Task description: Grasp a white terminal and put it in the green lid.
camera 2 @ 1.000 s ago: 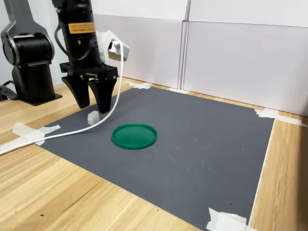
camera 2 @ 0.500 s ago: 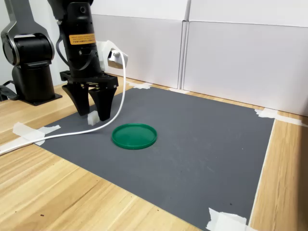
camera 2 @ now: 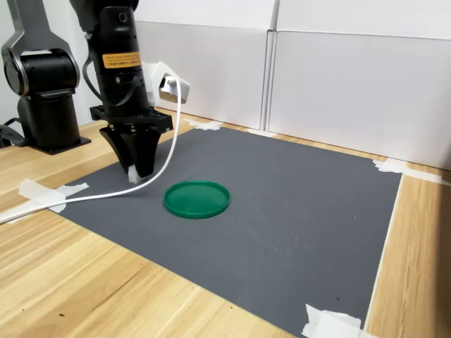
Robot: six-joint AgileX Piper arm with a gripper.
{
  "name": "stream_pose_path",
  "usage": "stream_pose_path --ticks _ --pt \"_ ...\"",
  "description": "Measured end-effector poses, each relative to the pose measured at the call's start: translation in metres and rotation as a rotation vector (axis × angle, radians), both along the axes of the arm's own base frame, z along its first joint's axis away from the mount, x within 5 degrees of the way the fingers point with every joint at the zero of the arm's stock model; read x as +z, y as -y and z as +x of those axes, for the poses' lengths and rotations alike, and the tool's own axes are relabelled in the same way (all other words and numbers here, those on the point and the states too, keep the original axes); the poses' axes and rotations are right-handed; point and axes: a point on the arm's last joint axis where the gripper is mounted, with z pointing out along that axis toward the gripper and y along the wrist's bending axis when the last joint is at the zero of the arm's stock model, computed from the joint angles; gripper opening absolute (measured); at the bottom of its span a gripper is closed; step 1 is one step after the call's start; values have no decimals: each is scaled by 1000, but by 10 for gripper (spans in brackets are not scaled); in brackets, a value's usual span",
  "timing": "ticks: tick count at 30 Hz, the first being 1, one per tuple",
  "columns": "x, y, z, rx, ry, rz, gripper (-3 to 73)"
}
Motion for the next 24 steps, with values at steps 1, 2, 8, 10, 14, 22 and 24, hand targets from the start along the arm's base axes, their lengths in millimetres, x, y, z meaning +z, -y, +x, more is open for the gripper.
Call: stream_pose_path --ticks 1,2,8,10,14,22,24 --pt "0 0 0 1 -4 0 118" --pt "0 0 -1 1 -7 0 100" --pt "0 0 -1 -5 -11 2 93" --pt "0 0 -1 -25 -12 7 93" --pt "9 0 7 -128 0 35 93" --pt "76 0 44 -278 82 117 93" --pt "90 -1 51 -298 100 140 93"
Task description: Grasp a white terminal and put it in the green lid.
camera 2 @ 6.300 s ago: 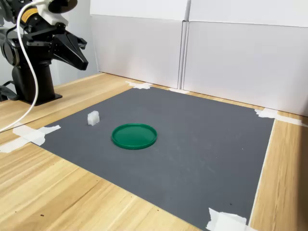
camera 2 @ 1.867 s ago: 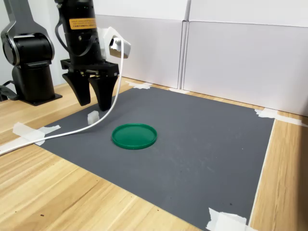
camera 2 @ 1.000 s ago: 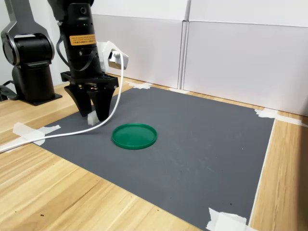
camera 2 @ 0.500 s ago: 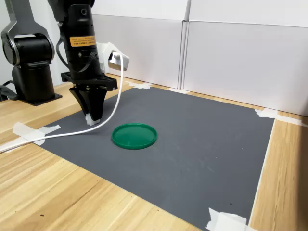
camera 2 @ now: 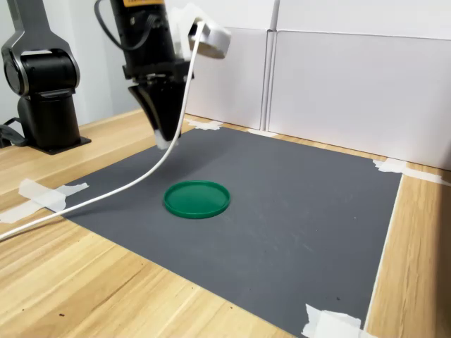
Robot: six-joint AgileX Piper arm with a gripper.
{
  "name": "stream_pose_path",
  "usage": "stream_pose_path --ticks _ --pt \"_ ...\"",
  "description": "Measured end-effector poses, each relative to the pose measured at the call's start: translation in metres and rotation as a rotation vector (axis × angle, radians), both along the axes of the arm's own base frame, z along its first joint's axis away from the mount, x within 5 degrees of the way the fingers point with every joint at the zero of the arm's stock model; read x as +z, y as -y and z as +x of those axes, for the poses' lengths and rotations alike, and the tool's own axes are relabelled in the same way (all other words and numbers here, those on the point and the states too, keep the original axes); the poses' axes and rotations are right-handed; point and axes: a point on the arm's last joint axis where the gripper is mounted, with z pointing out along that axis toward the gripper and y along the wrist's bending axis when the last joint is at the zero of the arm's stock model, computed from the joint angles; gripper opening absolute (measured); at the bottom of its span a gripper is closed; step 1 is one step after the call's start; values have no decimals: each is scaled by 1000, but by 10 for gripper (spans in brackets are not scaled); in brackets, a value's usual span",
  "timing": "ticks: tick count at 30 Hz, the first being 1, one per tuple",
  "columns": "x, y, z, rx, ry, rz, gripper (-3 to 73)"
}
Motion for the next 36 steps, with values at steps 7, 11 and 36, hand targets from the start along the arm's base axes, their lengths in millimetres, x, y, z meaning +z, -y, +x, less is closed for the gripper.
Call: stream_pose_path --ticks 7,11,36 --pt "27 1 22 -90 52 41 93" --pt "10 2 33 -151 -8 61 93" --pt "-63 5 43 -129 -61 31 104"
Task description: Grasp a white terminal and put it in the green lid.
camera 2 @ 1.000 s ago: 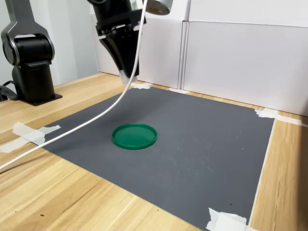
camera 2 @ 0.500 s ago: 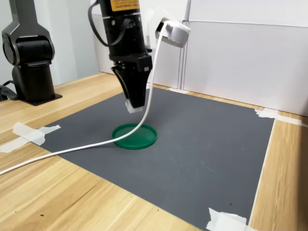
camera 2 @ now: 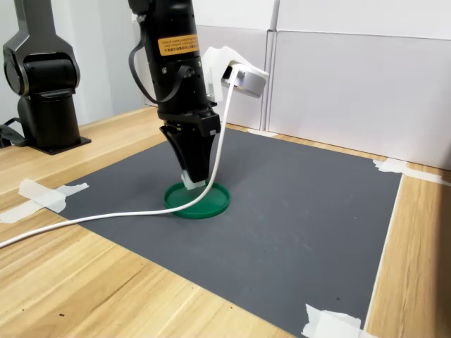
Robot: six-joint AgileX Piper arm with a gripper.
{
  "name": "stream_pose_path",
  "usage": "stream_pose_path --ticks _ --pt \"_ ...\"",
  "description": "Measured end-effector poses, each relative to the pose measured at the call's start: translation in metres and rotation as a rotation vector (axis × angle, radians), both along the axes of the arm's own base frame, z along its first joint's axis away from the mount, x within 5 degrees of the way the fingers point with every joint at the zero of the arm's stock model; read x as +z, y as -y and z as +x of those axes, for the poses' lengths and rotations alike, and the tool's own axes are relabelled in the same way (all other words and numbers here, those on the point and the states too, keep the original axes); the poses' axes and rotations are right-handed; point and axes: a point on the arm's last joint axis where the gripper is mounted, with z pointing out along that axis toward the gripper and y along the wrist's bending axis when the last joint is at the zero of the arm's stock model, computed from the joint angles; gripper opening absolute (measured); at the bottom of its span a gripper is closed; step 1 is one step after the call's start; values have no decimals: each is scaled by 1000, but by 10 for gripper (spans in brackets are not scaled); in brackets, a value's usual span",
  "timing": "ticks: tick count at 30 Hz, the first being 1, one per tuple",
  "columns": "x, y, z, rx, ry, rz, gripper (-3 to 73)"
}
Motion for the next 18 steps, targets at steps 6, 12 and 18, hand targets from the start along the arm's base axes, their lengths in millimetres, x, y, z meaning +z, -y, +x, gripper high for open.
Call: stream_pose_path --ticks 6,12,18 --pt "-1 0 0 1 -3 3 273" --pt "-1 -1 1 -6 3 11 481" --pt "17 -3 -1 -36 86 45 524"
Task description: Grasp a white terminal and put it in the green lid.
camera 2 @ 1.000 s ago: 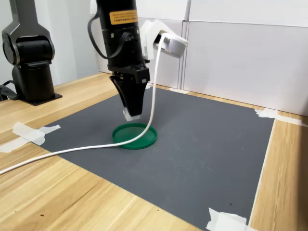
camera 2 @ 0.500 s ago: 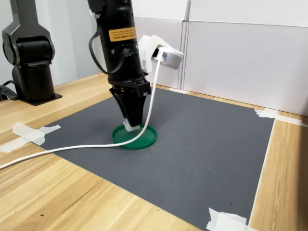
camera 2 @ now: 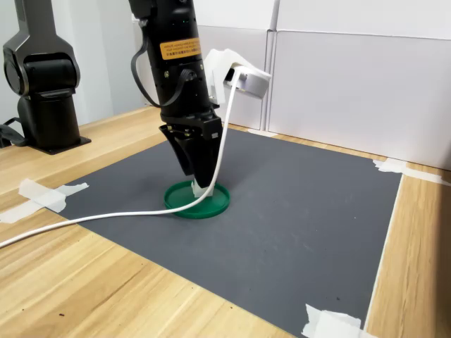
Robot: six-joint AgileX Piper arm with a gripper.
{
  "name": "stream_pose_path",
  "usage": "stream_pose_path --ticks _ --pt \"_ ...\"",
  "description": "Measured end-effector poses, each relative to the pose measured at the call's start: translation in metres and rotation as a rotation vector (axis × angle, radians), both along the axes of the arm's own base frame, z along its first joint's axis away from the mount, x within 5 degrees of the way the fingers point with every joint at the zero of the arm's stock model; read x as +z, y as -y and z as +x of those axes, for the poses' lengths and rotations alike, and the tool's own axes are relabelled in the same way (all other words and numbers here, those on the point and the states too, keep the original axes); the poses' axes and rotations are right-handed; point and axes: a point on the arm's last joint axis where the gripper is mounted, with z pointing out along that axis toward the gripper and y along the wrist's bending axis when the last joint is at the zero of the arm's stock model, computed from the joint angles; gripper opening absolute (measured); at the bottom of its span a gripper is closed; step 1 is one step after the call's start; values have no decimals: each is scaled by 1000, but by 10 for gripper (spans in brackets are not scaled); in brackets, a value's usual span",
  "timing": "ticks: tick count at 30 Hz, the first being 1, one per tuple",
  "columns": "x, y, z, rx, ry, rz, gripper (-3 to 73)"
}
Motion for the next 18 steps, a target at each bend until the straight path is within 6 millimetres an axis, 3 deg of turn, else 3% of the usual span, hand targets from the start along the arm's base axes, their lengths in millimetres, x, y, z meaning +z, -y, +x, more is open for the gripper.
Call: stream_pose_path --ticks 4,7,10,16,18 --pt "33 -3 -7 -33 153 35 519" --pt "59 -5 -16 -50 258 58 475" --pt "87 -9 -31 -61 352 86 376" --pt "140 -16 -72 -80 552 163 66" --pt "155 -18 -88 -93 614 188 17"
